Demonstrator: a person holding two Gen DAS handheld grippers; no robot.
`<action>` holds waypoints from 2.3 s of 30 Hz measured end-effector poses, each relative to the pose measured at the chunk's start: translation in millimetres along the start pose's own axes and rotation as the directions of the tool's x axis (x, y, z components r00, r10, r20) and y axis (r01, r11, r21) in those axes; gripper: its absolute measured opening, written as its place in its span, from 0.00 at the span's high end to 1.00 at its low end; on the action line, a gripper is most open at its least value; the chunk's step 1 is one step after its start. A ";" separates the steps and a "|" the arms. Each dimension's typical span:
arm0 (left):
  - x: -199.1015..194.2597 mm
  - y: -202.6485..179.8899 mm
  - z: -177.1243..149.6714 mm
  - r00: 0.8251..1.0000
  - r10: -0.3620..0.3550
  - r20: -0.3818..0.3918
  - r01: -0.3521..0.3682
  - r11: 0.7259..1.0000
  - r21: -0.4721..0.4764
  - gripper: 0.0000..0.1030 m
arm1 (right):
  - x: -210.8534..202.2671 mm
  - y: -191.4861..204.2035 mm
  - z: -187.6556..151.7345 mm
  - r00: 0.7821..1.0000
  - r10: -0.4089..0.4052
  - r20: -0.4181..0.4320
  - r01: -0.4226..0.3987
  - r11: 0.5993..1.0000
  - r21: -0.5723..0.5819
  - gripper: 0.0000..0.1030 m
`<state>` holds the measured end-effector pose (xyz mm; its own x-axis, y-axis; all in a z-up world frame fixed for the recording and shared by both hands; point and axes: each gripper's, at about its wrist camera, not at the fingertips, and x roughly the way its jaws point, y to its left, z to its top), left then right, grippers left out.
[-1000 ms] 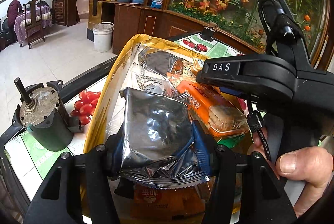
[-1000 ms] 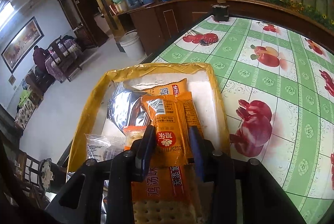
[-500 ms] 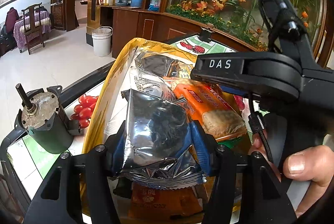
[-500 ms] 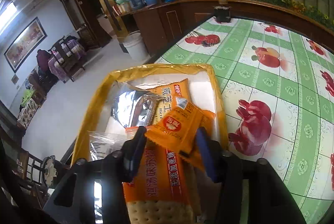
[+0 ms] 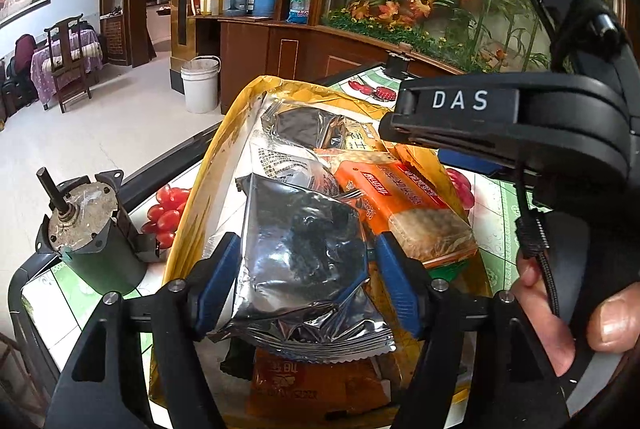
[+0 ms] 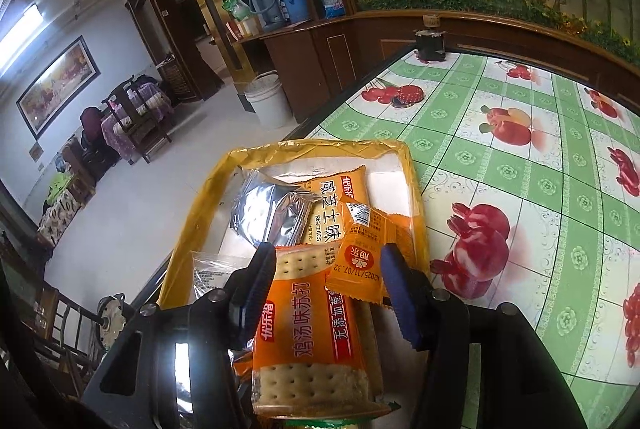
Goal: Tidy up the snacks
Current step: 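Lower and open right tool to drop the orange bag into the tray, then open left tool to release the silver bag into the tray while right tool withdraws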
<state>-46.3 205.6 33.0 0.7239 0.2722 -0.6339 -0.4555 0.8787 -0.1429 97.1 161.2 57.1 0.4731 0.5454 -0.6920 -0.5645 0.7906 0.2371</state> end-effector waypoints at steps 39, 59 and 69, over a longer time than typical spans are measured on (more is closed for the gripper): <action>-21.9 -5.3 -1.0 0.987 0.110 0.121 -0.114 0.993 0.024 0.31 | -73.9 -12.5 -39.8 0.998 -0.005 0.068 0.011 0.997 -0.082 0.33; -56.4 -5.9 -14.2 0.974 0.081 0.210 -0.079 0.997 -0.020 0.18 | -133.6 -41.6 -131.7 0.987 0.040 0.154 -0.009 0.980 -0.198 0.11; -35.8 6.2 -14.3 0.994 0.075 0.074 -0.068 0.994 -0.088 0.14 | -130.1 -61.2 -160.7 0.996 0.043 0.075 -0.027 0.979 -0.204 0.10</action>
<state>-82.5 195.7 43.9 0.7240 0.3655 -0.5850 -0.5480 0.8199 -0.1659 -38.6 -2.8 23.1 0.4975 0.5982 -0.6282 -0.7032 0.7022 0.1118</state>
